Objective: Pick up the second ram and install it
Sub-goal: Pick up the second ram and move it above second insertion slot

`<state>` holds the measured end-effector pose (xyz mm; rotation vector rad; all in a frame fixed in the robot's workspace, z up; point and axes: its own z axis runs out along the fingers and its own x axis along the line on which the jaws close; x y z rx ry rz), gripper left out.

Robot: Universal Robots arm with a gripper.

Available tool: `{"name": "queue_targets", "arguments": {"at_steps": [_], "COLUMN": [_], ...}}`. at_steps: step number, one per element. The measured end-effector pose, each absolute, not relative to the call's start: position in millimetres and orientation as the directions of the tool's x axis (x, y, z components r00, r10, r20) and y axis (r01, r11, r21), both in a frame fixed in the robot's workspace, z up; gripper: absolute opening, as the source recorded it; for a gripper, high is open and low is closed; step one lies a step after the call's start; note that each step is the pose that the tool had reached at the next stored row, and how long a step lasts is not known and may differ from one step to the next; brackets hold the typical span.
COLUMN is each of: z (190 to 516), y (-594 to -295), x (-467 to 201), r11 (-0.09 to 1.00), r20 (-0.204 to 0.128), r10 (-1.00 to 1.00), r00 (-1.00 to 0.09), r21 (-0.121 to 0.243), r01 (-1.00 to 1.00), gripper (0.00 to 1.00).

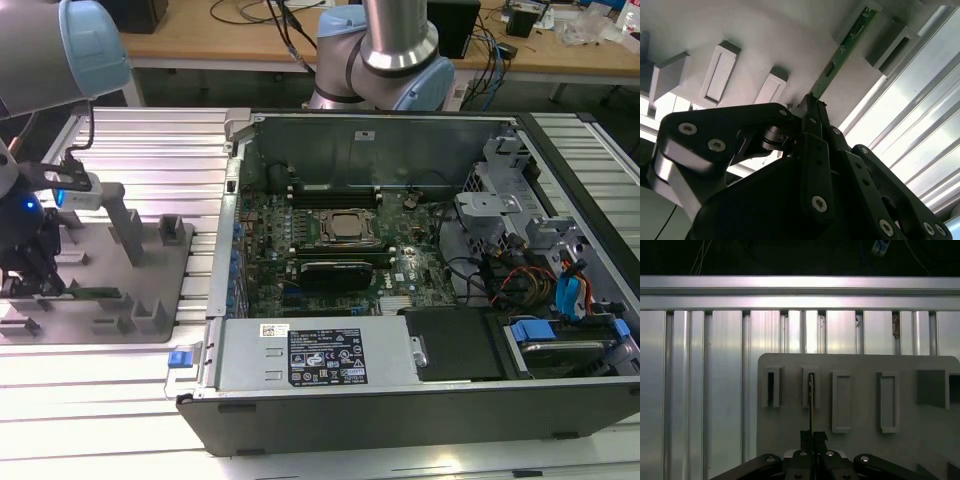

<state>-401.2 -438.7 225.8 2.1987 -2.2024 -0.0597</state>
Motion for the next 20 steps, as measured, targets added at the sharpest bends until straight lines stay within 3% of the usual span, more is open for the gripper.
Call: {"name": "queue_targets", "arguments": {"at_steps": [20], "z": [260], "y": [-436], "x": [-401], "r11": [0.001], "r20": [-0.007], "r10": [-1.0], "r00": [-0.002], "r21": [0.048], "r01": [-0.999], "gripper": [0.09]}}
